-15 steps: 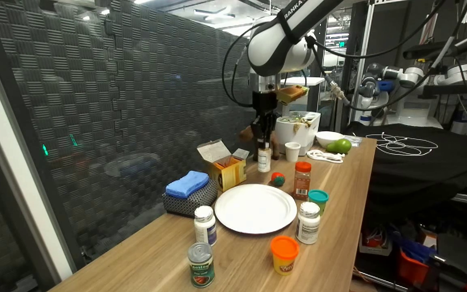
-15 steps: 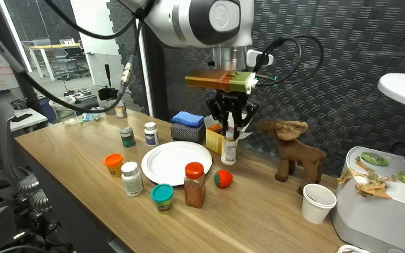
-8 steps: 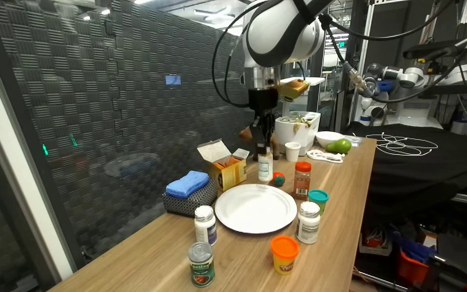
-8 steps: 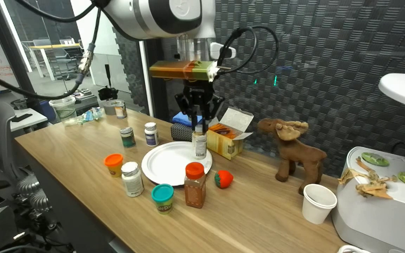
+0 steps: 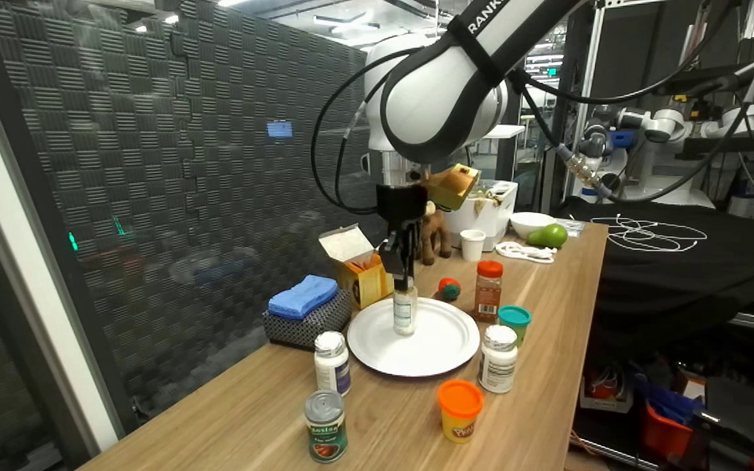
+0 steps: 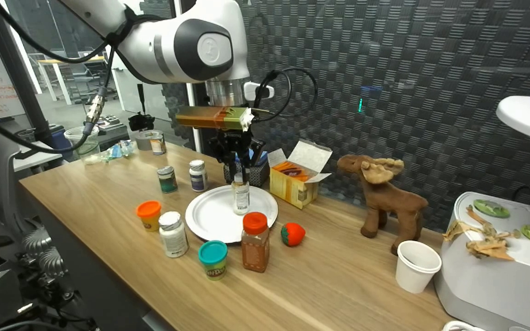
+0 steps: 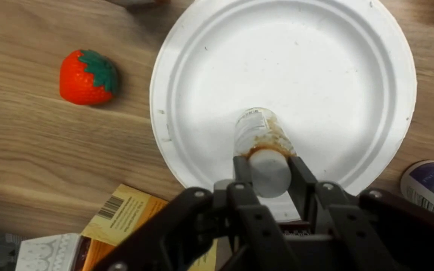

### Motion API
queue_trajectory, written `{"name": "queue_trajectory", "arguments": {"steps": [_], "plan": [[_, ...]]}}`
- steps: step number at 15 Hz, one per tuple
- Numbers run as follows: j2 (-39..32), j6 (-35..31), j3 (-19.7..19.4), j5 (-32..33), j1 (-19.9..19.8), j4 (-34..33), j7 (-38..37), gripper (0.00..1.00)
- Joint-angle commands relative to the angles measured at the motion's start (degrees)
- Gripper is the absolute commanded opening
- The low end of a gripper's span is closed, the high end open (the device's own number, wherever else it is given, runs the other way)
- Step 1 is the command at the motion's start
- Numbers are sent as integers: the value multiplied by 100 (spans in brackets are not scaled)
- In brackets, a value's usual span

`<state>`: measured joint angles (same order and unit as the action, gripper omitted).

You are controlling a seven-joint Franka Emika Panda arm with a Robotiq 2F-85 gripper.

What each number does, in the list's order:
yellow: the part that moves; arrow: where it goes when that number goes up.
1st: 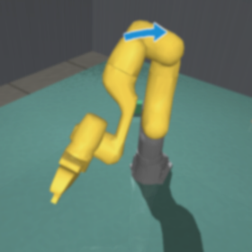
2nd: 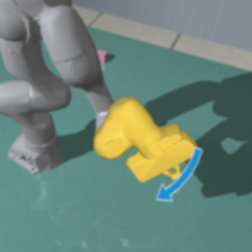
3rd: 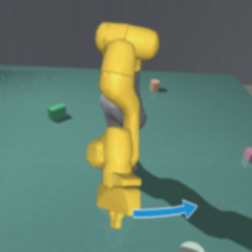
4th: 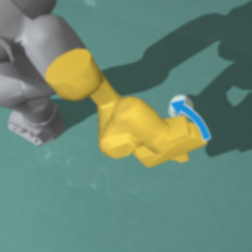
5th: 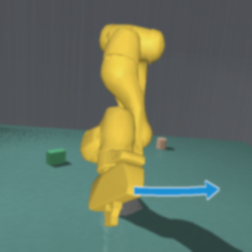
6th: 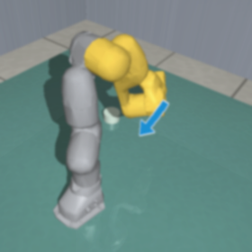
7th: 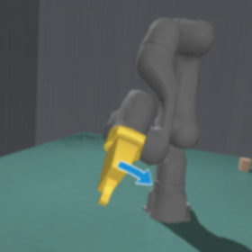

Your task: Pick up all the bottles and the orange ball from the table and put them in the plate

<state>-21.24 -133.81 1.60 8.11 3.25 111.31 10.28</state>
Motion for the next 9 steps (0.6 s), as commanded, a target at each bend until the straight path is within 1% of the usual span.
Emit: {"name": "queue_trajectory", "arguments": {"steps": [1,4,6,9], "plan": [[2,-328,-32,308,105,-61,-265,12],[-37,-422,-55,458,129,-54,-346,12],[-42,-385,-39,460,108,-18,-323,13],[-96,-547,-58,451,89,8,-357,13]]}}
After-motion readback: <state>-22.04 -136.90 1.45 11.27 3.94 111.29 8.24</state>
